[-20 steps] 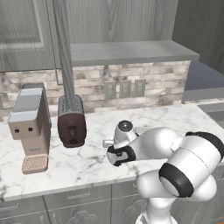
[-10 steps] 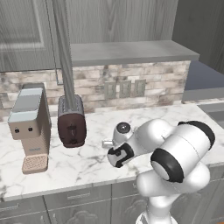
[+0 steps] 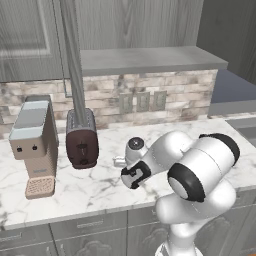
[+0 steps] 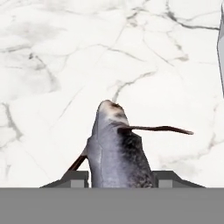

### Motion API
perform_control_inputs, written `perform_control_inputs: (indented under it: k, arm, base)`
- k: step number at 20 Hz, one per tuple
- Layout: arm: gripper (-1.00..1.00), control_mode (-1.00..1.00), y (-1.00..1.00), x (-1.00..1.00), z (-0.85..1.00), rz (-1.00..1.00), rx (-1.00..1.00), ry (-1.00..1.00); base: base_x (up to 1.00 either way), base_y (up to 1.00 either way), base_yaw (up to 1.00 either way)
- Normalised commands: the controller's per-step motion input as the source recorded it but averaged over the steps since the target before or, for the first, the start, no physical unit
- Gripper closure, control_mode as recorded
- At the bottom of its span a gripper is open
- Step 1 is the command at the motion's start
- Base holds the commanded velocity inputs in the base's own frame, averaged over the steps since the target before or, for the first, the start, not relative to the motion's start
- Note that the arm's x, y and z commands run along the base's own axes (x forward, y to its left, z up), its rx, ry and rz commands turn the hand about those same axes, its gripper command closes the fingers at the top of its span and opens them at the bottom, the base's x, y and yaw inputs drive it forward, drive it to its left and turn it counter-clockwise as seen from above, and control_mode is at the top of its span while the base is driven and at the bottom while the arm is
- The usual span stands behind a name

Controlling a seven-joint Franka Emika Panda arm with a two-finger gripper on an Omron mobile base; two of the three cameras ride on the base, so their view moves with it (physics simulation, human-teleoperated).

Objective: Retrieve the tupperware from the cabinet, then place the raw meat into the tupperware to avoid contamination.

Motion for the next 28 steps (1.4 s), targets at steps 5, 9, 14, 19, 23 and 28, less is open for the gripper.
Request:
perform_control_inputs:
  k: [5,9,14,19,23,28]
  arm:
    - [1.0,-1.0,0.0,0.01,0.14,0.0,0.0,0.0]
    - [1.0,-1.0,0.0,-0.01,0.37,-0.02,0.0,-0.03]
    - [1.0,-1.0,0.0,-0.04,0.45,-0.03,0.0,-0.05]
    - [1.0,-1.0,-0.06,-0.07,0.71,-0.05,0.0,-0.05]
    - [1.0,-1.0,-0.19,-0.01,0.72,-0.07,0.0,-0.05]
    - [1.0,-1.0,-0.46,0.0,0.41,-0.05,0.0,-0.07]
  base:
    - [0.0,0.0,0.0]
    - [0.0,0.0,0.0]
    - [0.0,0.0,0.0]
    - [0.0,0.0,0.0]
    - [0.0,0.0,0.0]
    - [0.0,0.0,0.0]
